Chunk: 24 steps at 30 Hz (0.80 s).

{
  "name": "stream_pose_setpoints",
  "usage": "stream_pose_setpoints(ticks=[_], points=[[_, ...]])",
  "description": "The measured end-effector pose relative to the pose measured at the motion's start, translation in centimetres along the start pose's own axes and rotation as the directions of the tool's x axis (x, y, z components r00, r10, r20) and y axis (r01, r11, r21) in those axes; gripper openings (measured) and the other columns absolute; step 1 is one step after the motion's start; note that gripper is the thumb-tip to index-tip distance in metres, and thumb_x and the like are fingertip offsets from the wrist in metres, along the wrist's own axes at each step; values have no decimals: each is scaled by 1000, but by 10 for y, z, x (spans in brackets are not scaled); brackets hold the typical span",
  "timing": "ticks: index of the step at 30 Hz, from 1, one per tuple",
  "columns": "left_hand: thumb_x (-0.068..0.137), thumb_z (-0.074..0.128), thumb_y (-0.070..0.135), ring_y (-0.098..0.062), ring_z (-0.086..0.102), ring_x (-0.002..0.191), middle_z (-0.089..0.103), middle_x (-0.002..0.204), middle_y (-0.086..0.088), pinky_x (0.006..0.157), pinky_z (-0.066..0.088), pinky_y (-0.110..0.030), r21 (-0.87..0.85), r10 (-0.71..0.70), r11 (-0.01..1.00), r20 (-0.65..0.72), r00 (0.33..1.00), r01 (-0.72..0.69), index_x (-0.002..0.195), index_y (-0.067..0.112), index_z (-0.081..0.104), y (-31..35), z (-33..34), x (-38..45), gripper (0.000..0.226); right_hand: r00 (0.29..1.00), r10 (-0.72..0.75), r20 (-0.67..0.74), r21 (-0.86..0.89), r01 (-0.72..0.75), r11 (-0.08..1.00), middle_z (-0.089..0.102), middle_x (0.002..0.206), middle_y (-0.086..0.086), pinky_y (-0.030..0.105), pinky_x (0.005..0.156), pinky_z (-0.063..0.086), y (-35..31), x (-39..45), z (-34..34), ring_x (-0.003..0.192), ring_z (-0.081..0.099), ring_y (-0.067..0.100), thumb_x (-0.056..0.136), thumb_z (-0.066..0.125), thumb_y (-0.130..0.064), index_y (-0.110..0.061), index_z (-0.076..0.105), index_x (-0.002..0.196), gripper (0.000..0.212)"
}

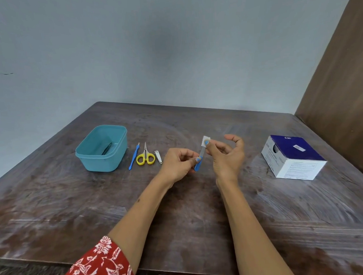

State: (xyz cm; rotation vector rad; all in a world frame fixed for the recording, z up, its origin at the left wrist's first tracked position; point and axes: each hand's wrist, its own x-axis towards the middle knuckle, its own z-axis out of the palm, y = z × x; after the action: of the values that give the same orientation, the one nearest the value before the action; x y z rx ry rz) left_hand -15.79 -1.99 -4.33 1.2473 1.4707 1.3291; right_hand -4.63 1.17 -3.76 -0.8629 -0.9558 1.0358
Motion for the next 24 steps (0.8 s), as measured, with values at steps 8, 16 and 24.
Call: stream_pose_setpoints(ticks=[8,16,24], points=[[84,65,6,-12,60,62,66,73,-6,54,54,-17,-25,-6,1000,31,999,6,94,-3,67,-2,-1,2,14,999,40,-20,47,-39,998,72,76,4,20,64,53,-1,1,-3,60,67,15,76,73,-1,-27,44,93,43],[85,63,5,-11,60,64,65,77,-11,56,54,-15,-28,78,996,-94,993,-81,91,2,69,-2,-4,3,9,991,61,122,-63,-53,997,71,76,9,17,58,52,2,-5,1,56,67,11,75,73,3,-18,45,99,43],[85,63,5,-10,61,64,66,76,-8,55,54,-14,-21,60,998,-111,992,-62,91,2,69,-6,-2,4,9,989,49,136,-127,-32,991,72,72,4,19,61,53,7,-3,-4,59,68,12,75,75,-1,-24,46,98,43]])
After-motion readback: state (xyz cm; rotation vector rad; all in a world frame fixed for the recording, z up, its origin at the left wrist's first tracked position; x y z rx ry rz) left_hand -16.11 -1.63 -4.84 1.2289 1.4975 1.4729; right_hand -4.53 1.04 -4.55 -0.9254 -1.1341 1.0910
